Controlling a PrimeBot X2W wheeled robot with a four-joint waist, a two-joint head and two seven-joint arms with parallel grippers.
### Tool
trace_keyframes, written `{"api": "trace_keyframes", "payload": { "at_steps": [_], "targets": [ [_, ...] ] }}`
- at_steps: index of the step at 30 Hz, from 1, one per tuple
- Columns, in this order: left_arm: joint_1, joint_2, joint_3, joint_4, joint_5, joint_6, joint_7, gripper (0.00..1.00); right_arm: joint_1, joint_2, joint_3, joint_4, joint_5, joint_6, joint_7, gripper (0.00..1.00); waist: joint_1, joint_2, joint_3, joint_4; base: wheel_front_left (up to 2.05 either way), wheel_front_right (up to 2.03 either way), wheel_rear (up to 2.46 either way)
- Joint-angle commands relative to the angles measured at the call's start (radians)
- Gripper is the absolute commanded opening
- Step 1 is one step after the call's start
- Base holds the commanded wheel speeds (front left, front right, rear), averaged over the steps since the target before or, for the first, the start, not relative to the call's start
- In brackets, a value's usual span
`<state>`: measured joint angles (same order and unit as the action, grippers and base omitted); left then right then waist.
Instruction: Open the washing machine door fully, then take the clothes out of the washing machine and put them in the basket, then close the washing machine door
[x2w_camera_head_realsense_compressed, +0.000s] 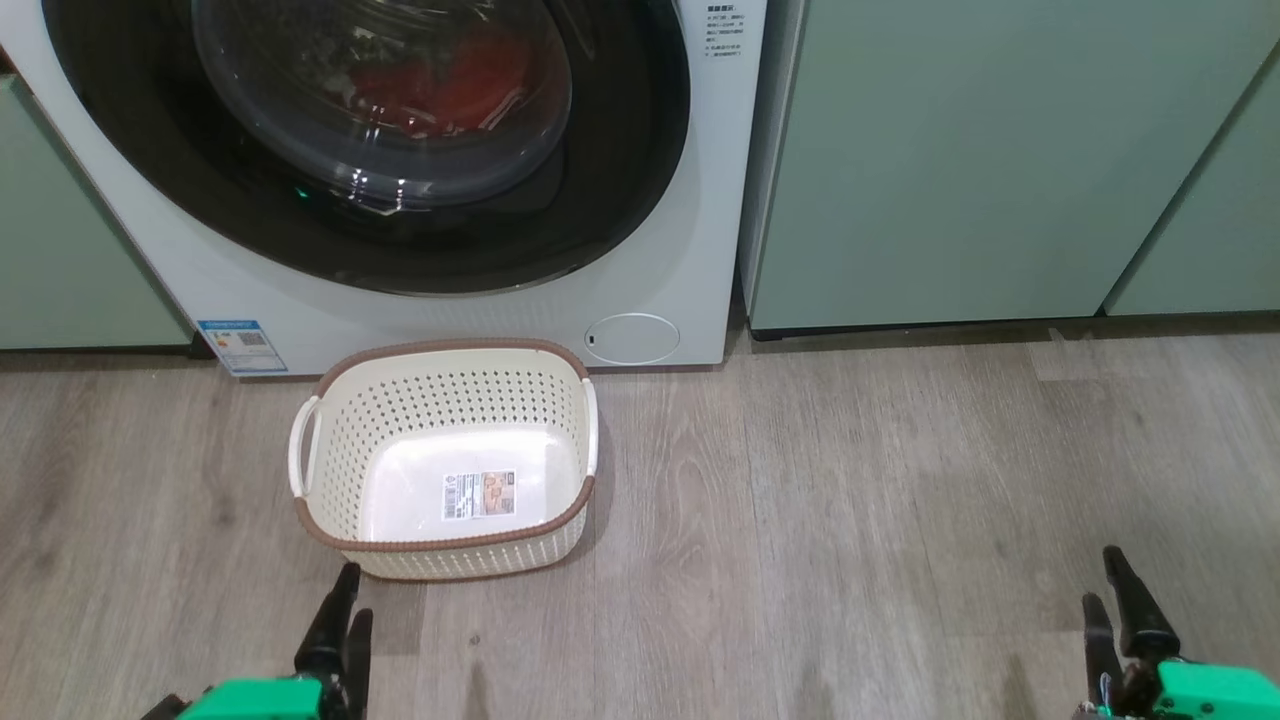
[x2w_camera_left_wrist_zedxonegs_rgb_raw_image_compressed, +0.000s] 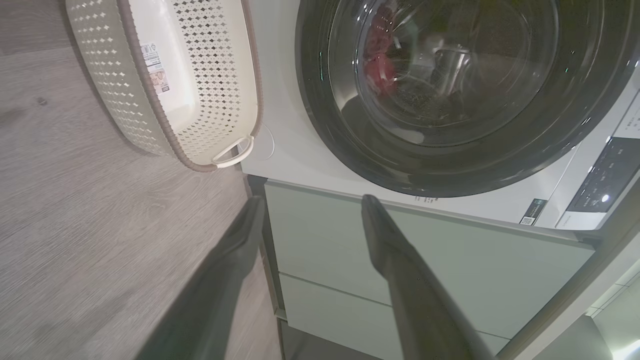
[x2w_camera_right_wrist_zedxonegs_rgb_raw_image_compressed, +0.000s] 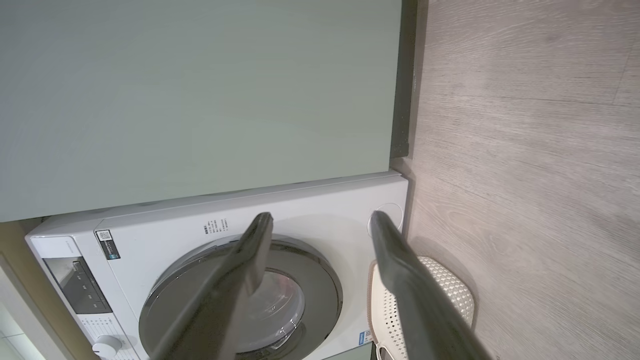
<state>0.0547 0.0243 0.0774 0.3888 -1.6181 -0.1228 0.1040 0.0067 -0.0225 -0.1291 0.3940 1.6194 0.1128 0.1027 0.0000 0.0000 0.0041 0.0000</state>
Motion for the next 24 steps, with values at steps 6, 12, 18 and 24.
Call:
{"api": "trace_keyframes", "payload": {
  "at_steps": [6, 12, 18, 24],
  "targets": [
    [-0.061, 0.006, -0.006, -0.046, 0.031, -0.001, -0.026, 1.0, -0.035, -0.005, 0.007, -0.048, -0.016, 0.002, -0.024, 1.0, 0.0, 0.0, 0.002, 0.001, 0.0, 0.0, 0.0],
    [-0.07, 0.007, -0.006, -0.058, 0.08, -0.001, -0.043, 1.0, -0.04, -0.006, 0.006, -0.063, -0.068, 0.002, -0.042, 1.0, 0.0, 0.0, 0.004, 0.002, 0.0, 0.0, 0.0],
    [-0.077, 0.008, -0.008, -0.077, 0.15, -0.002, -0.061, 1.0, -0.044, -0.008, 0.007, -0.091, -0.142, 0.003, -0.06, 1.0, 0.0, 0.0, 0.006, 0.003, 0.0, 0.0, 0.0],
    [-0.084, 0.009, -0.013, -0.095, 0.235, -0.002, -0.079, 1.0, -0.045, -0.009, 0.019, -0.123, -0.238, 0.004, -0.077, 1.0, 0.0, 0.0, 0.007, 0.004, 0.0, 0.0, 0.0]
  ]
}}
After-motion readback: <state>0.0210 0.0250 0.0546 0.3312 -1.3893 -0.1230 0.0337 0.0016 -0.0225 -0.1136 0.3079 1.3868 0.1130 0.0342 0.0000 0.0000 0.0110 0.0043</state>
